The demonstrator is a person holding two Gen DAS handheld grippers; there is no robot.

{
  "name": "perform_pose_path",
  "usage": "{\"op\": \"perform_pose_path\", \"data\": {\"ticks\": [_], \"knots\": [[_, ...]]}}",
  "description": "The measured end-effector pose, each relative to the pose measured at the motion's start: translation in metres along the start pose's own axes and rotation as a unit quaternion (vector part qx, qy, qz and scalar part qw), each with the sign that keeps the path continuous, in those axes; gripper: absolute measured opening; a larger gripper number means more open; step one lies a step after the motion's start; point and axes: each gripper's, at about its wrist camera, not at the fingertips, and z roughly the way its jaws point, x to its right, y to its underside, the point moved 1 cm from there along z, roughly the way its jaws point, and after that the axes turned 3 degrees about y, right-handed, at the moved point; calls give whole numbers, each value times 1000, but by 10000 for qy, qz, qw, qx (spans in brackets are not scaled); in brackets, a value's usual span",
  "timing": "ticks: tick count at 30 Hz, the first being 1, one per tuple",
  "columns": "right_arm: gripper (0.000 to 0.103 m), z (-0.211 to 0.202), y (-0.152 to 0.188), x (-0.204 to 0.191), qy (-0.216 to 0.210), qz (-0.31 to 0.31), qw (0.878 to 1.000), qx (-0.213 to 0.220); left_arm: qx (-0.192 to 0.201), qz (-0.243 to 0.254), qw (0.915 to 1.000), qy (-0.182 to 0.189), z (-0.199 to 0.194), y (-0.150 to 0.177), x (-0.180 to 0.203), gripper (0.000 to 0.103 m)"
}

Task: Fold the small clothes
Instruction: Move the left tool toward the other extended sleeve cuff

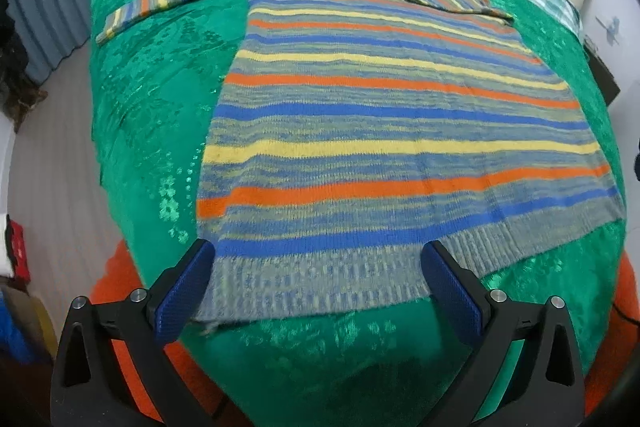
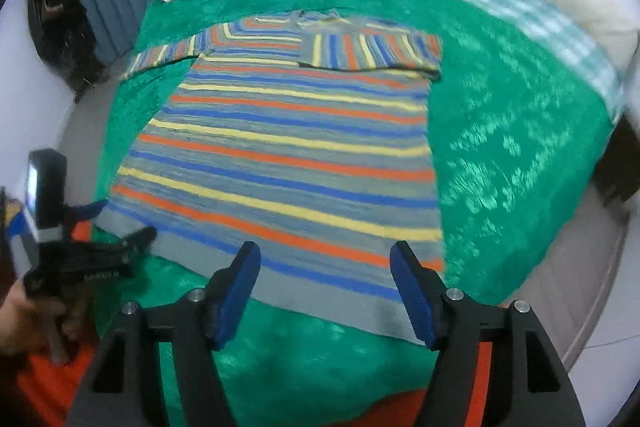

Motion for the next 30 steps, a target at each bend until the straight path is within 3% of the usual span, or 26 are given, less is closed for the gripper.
{"op": "perform_pose_path", "data": {"ticks": [2, 4, 7, 10, 19, 30], "knots": [[89, -10, -3, -23, 212, -94, 9995, 195, 158, -166, 9997, 85, -15, 2, -3, 102], [94, -26, -7, -30, 499, -243, 9977, 396, 447, -275, 9984, 190, -34, 5, -4, 102], [96, -45, -11, -35, 903, -311, 9929, 709, 685, -302, 9967, 312, -54, 5, -3, 102], [97, -51, -13, -35, 1050, -301, 9912, 754, 867, -213, 9954, 336, -69, 2, 1, 102], [97, -51, -21, -19, 1114, 27, 9905, 803, 986, 50, 9947, 293, -88, -2, 10, 102], [97, -44, -21, -18, 1166, 67, 9906, 711, 927, 172, 9954, 185, -83, -1, 15, 102]]}}
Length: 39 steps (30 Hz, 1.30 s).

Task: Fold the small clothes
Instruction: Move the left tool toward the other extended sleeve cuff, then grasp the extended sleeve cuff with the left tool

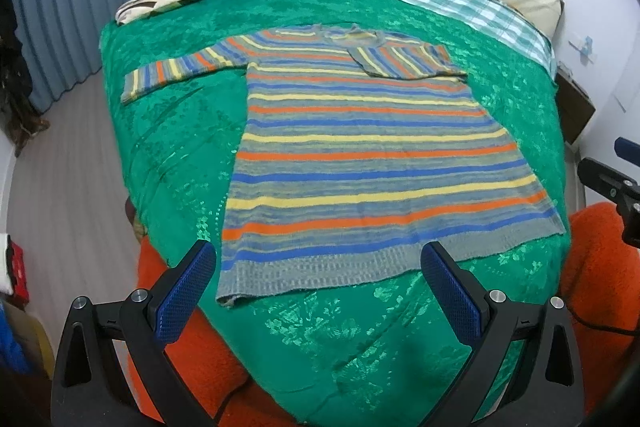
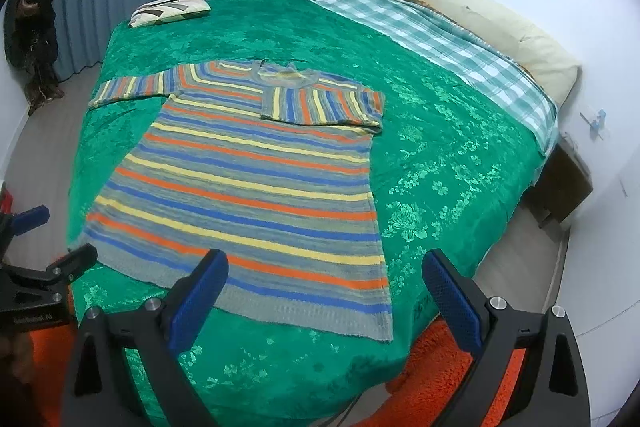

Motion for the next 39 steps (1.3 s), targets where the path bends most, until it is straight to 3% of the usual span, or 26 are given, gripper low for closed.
{"op": "perform_pose_path", "data": {"ticks": [15, 18, 22, 24, 26, 29, 31, 35, 39], "knots": [[97, 2, 1, 0, -26, 38, 10000, -39, -115, -97, 9998, -130, -4, 1, -8, 102], [97, 5, 0, -6, -409, 64, 9991, 8, -100, -268, 9996, -44, -13, -18, -27, 102], [97, 8, -2, -16, -636, -72, 9979, 108, 114, -841, 9963, 109, -24, -72, -85, 102], [97, 12, -1, -19, -731, -103, 9972, 120, 102, -1258, 9917, 233, -10, -109, -136, 102], [97, 20, 1, -22, -798, -102, 9967, 64, 132, -1684, 9856, 79, 12, -132, -185, 102], [97, 37, 7, -28, -840, -140, 9963, -104, 22, -2572, 9663, -146, 56, -157, -265, 101], [97, 49, 12, -31, -871, -186, 9957, -254, -85, -3209, 9470, -120, 88, -165, -312, 101], [97, 66, 17, -37, -918, -227, 9944, -461, -184, -3646, 9310, -56, 129, -167, -341, 101], [97, 77, 20, -45, -1029, -268, 9926, -591, -416, -3649, 9301, -31, 162, -166, -339, 92]]}}
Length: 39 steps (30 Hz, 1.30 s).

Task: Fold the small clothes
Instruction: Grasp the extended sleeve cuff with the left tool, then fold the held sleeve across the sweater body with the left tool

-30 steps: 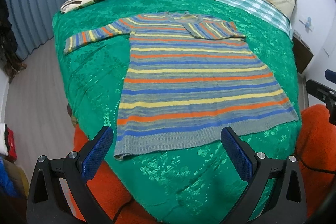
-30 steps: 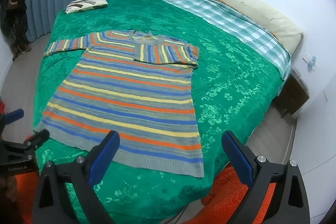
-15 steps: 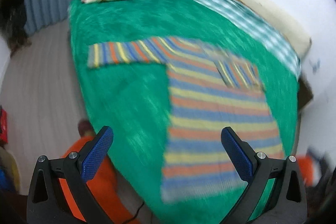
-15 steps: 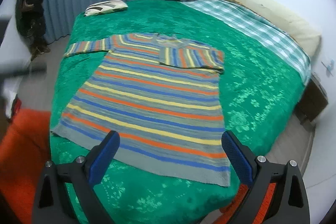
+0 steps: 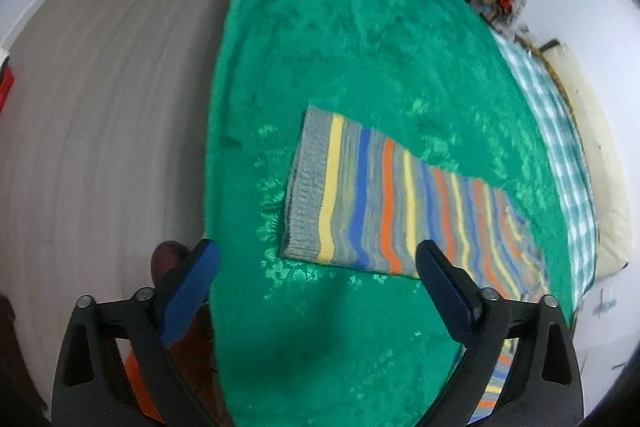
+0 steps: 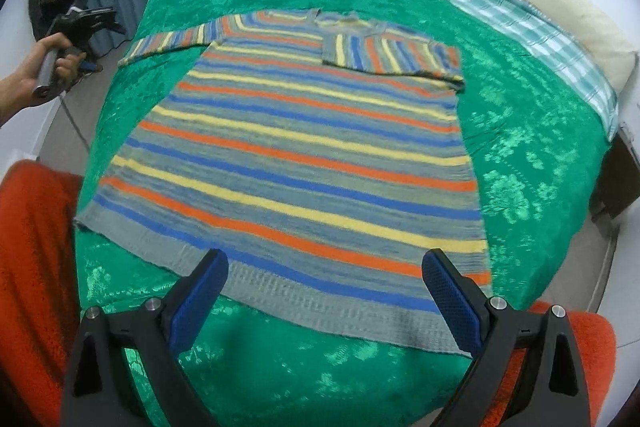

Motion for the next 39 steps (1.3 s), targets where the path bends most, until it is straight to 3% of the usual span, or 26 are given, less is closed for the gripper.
{"op": "perform_pose_path", "data": {"ticks": [3, 5, 7, 9, 12, 14, 16, 21, 26, 30, 32, 33, 34, 35, 37, 39], "knots": [[97, 3, 0, -3, -23, -62, 10000, -6, -238, 113, 9995, -168, 22, 1, 5, 73], [97, 3, 1, -4, -49, -64, 10000, 10, -241, 172, 9989, -356, 27, -1, 5, 49], [97, 4, 1, -3, -64, -64, 10000, 12, -97, 361, 9983, -449, 23, -1, 11, 3], [97, 5, 2, -1, -61, -22, 10000, 15, -2, 555, 9967, -587, 16, -3, 21, 4], [97, 5, 1, 3, -105, 72, 9999, 68, 190, 1162, 9876, -1034, 1, -1, 49, 3], [97, 4, 0, 6, -171, 136, 9997, 132, 388, 1722, 9752, -1336, -9, -1, 79, 3], [97, 3, -1, 8, -230, 179, 9994, 169, 570, 2253, 9629, -1369, -21, 5, 113, 3], [97, 4, 1, 12, -419, 272, 9986, 197, 705, 3466, 9343, -456, -39, 40, 239, 3], [97, 3, 3, 21, -497, 401, 9977, 244, 343, 4186, 9061, 502, -16, 95, 347, 3], [97, 5, 7, 28, -500, 467, 9974, 210, -14, 4549, 8882, 643, 29, 137, 389, 5], [97, 8, 9, 31, -505, 492, 9974, 176, -490, 4609, 8829, 756, 59, 155, 396, 16], [97, 9, 11, 32, -495, 493, 9974, 161, -772, 4618, 8814, 631, 75, 165, 394, 38], [97, 11, 11, 34, -501, 510, 9974, 125, -857, 4585, 8831, 507, 80, 171, 392, 52], [97, 12, 12, 35, -512, 529, 9972, 113, -772, 4475, 8897, 477, 83, 170, 386, 55], [97, 13, 13, 39, -530, 582, 9968, 111, -546, 3906, 9162, 705, 79, 149, 366, 67], [97, 14, 14, 42, -534, 608, 9967, 112, -366, 3393, 9370, 743, 78, 123, 347, 67]]}}
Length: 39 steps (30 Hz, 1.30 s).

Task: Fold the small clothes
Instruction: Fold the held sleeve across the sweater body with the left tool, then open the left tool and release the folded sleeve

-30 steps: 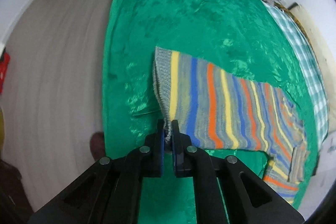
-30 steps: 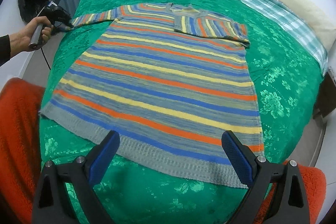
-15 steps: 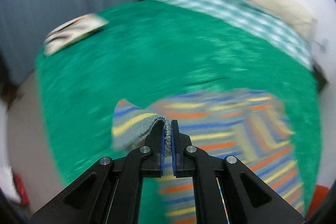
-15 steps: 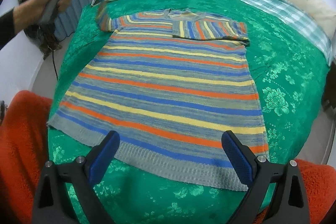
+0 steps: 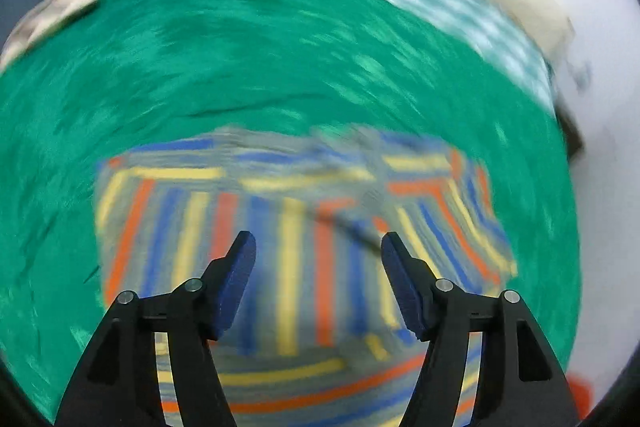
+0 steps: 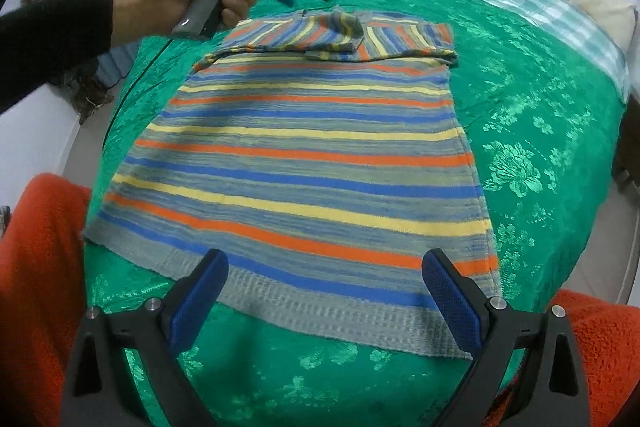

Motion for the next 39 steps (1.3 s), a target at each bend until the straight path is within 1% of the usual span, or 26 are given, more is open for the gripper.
{"op": "perform_pose_path", "data": {"ticks": [1, 2, 3, 4, 5, 6, 7, 8, 11, 12, 13, 14, 15, 16, 17, 18, 19, 21, 22, 25, 27, 29, 31, 33, 36, 39], "knots": [[97, 1, 0, 2, -8, 22, 10000, -18, 84, -198, 9997, -141, -2, 0, -19, 67], [97, 2, 1, 3, -18, 34, 10000, -31, 77, -262, 9990, -350, 0, 2, -34, 67], [97, 4, 1, 4, -44, 53, 10000, -61, 3, -269, 9979, -586, 3, 7, -47, 67], [97, 6, 0, 5, -64, 60, 9999, -85, -160, -229, 9954, -921, 8, 16, -63, 67], [97, 6, 1, 4, -77, 59, 9999, -98, -304, -179, 9921, -1204, 15, 24, -72, 65], [97, 7, 1, 3, -91, 58, 9999, -112, -518, -133, 9845, -1669, 20, 34, -88, 55], [97, 7, 1, 3, -107, 50, 9999, -123, -596, -180, 9804, -1869, 20, 45, -106, 56], [97, 8, 2, 3, -113, 47, 9998, -129, -450, -294, 9837, -1716, 12, 50, -114, 57], [97, 9, 4, 3, -116, 41, 9998, -162, -222, -659, 9881, -1372, -11, 49, -126, 63], [97, 10, 5, 3, -104, 47, 9998, -174, -129, -693, 9909, -1146, -17, 46, -126, 67], [97, 12, 5, 4, -96, 50, 9997, -196, -82, -703, 9923, -1014, -20, 44, -125, 73], [97, 13, 5, 4, -91, 54, 9997, -209, -111, -707, 9928, -956, -20, 41, -123, 75], [97, 14, 5, 4, -79, 52, 9997, -223, -246, -703, 9929, -931, -14, 40, -122, 75], [97, 15, 5, 3, -70, 43, 9997, -234, -537, -698, 9922, -884, -3, 40, -122, 68], [97, 16, 5, 2, -66, 26, 9997, -246, -724, -653, 9911, -904, 10, 37, -121, 55], [97, 16, 5, 1, -63, 14, 9997, -249, -769, -500, 9908, -993, 15, 39, -117, 14], [97, 17, 4, -1, -61, -19, 9997, -254, -734, -298, 9924, -944, 16, 39, -110, 4], [97, 16, 3, -3, -57, -53, 9997, -239, -505, -26, 9901, -1309, 9, 38, -99, 3], [97, 16, 3, -3, -55, -59, 9997, -229, -378, -47, 9887, -1451, 6, 37, -100, 3], [97, 16, 3, -3, -49, -53, 9997, -218, -421, -297, 9881, -1448, 11, 39, -113, 3], [97, 17, 3, -2, -62, -45, 9997, -244, -439, -154, 9869, -1543, 14, 41, -109, 7], [97, 18, 4, -1, -68, -46, 9996, -270, -460, -156, 9850, -1655, 16, 42, -110, 20], [97, 18, 4, 1, -68, -36, 9996, -273, -331, -208, 9824, -1829, 5, 40, -107, 47], [97, 15, 3, 3, -39, -2, 9997, -228, -108, -189, 9813, -1915, -14, 42, -108, 56], [97, 11, 0, 10, 53, 72, 9998, -159, 87, 10, 9863, -1644, -46, 57, -88, 69], [97, 2, -9, 24, 242, 212, 9995, -54, 97, 331, 9915, -1256, -73, 89, -59, 76]]}}
